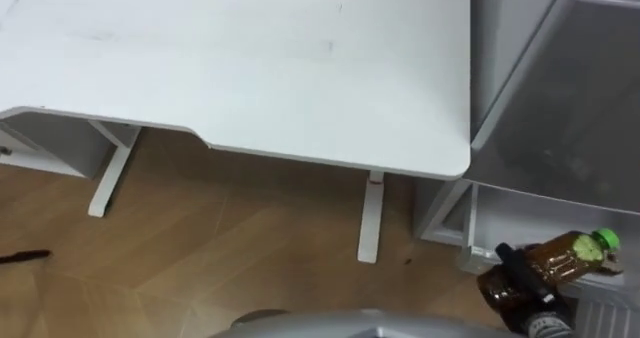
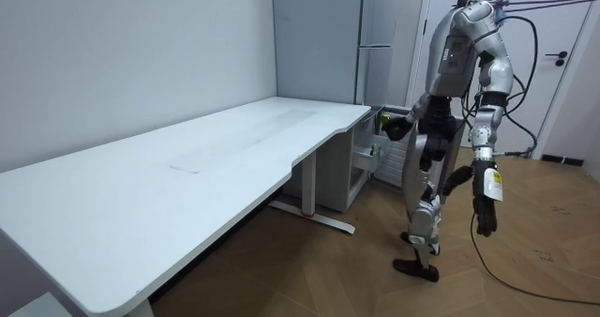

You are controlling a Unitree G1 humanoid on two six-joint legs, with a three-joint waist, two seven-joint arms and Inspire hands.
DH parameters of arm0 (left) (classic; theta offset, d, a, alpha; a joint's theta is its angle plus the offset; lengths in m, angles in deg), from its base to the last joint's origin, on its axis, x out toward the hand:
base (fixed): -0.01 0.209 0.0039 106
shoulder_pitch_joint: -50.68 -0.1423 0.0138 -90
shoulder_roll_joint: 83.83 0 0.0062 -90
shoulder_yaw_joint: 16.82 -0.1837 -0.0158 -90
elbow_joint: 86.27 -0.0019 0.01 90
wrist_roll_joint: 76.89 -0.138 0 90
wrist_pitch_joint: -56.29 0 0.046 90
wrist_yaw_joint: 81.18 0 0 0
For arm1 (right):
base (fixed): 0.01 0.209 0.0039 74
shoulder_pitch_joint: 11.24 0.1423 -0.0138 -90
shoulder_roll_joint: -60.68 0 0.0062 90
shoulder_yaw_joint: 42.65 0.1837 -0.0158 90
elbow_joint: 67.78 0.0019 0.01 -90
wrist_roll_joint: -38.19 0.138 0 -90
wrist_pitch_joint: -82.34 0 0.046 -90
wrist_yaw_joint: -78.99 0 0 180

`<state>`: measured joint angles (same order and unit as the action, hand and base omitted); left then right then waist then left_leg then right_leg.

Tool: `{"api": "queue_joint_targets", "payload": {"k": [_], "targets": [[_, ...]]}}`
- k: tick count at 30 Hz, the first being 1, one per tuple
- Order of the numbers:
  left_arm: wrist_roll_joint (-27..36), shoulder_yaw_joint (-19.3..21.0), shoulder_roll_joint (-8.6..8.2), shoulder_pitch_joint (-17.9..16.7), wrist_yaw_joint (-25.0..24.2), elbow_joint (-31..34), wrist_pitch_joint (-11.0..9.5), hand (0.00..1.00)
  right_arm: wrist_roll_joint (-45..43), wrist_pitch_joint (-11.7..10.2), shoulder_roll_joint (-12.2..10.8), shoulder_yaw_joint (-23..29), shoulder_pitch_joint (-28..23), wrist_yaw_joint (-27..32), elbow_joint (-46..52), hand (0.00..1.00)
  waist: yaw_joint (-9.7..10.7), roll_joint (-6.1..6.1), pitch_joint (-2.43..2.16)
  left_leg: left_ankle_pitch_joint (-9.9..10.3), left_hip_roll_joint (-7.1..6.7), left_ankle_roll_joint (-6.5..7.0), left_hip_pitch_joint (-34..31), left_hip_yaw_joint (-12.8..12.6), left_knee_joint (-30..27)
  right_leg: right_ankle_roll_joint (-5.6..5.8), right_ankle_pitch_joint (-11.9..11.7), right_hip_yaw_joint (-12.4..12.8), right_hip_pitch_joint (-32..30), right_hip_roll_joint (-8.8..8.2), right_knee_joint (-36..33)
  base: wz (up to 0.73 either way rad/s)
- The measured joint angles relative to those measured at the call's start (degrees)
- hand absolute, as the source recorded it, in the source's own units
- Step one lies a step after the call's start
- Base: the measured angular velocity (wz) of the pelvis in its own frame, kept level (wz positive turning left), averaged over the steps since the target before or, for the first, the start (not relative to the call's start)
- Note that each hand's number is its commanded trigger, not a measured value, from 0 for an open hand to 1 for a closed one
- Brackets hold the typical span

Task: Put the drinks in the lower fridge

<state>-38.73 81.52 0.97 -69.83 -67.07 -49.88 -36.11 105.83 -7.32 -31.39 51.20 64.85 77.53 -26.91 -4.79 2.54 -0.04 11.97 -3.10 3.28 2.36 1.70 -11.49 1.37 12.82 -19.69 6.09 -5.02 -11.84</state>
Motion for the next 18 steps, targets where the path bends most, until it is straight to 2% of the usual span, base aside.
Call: {"api": "queue_joint_targets", "payload": {"k": [2,3,5,7,8,14,18], "targets": [[-0.11,-1.84,-0.35,1.59,-1.47,-0.33,1.04,0.0,2.35,0.6,-0.01,-0.02,1.16,0.06,-0.03,1.0,0.32,-0.07,0.06,-0.01,-0.13,0.02,-1.64,0.06,-0.69,-0.06,0.27,-0.01,-1.75,-0.11,-1.15,0.05],[-0.88,-3.11,-0.36,3.4,-2.66,-1.05,2.34,0.0,3.97,1.13,-0.04,-0.1,2.18,0.07,-0.05,1.0,0.76,-0.02,0.23,-0.04,-0.14,0.03,-2.8,0.04,-1.36,-0.08,0.27,-0.08,-2.69,-0.07,-1.6,0.06],[-2.57,-4.36,-0.29,5.89,-4.43,-1.93,3.49,0.0,5.68,1.46,-0.32,-0.44,3.39,0.08,-0.07,1.0,1.04,-0.09,0.28,-0.07,-0.11,0.05,-4.01,0.02,-1.99,-0.18,0.31,0.21,-4.07,-0.08,-2.24,-0.02],[-2.87,-5.61,-0.3,8.47,-5.4,-2.19,4.17,0.0,7.32,1.8,-0.31,-0.93,6.1,0.07,-1.13,1.0,1.2,-0.2,0.28,-0.07,-0.04,0.06,-6.0,-0.26,-2.46,-0.33,0.4,1.16,-6.5,-0.1,-3.38,-0.15],[-2.83,-5.93,-0.29,10.36,-6.05,-2.27,4.58,0.0,8.5,1.9,-0.32,-1.08,8.66,0.2,-3.16,1.0,1.27,-0.31,0.44,-0.13,0.1,0.08,-7.55,-0.84,-3.25,-0.52,0.32,2.35,-8.38,0.02,-4.15,-0.21],[-2.84,-10.45,-0.24,20.09,-7.52,-3.74,4.6,0.0,13.04,1.88,-0.62,-1.28,18.65,3.1,-8.27,1.0,1.49,-0.76,0.99,-0.59,0.43,0.28,-15.59,-3.07,-6.73,-1.16,-0.1,5.0,-17.88,-0.29,-8.69,-0.17],[-2.99,-12.27,-0.41,26.22,-8.55,-8.11,4.63,0.0,14.1,1.58,-0.49,-0.12,25.52,4.98,-11.31,1.0,1.07,-1.3,1.62,-0.64,0.51,0.38,-21.7,-4.81,-9.89,-1.39,-0.24,6.88,-24.87,-0.83,-12.34,-0.18]]}}
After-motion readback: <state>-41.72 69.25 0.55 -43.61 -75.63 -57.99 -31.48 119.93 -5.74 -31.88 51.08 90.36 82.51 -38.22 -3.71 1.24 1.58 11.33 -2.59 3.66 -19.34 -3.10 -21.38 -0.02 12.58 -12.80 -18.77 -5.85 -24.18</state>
